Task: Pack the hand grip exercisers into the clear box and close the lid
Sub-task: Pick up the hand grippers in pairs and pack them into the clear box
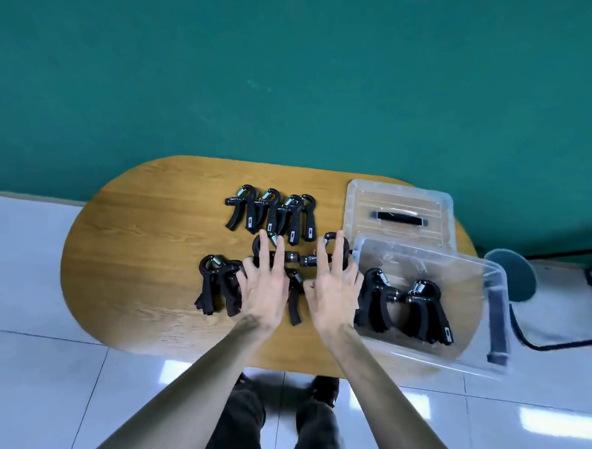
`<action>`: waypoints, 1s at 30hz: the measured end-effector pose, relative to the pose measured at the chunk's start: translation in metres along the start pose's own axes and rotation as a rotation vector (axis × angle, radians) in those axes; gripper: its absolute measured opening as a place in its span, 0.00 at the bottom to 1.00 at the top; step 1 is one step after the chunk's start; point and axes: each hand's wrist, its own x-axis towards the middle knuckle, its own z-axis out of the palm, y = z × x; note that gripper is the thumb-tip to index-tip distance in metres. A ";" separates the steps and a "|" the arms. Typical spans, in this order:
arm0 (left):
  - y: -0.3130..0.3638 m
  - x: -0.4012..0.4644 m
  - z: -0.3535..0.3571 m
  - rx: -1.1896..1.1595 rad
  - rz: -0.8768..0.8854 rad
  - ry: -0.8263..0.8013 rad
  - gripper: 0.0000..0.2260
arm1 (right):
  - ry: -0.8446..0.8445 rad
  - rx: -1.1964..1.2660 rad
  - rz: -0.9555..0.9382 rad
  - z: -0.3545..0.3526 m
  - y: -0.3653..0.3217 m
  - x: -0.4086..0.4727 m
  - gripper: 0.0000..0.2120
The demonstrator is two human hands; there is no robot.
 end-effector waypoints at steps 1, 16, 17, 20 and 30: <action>0.013 -0.001 -0.002 0.010 0.008 0.017 0.35 | 0.011 0.020 0.007 -0.009 0.008 -0.001 0.41; 0.185 -0.025 0.045 0.057 0.207 -0.031 0.38 | 0.107 0.082 0.214 -0.032 0.189 -0.030 0.41; 0.190 -0.026 0.050 0.077 0.218 -0.047 0.38 | 0.096 0.087 0.221 -0.031 0.195 -0.032 0.40; 0.207 -0.027 0.066 0.085 0.231 -0.057 0.36 | 0.067 0.113 0.258 -0.024 0.215 -0.034 0.39; 0.219 0.000 0.118 0.214 0.278 -0.117 0.36 | -0.079 0.202 0.257 0.013 0.259 -0.021 0.40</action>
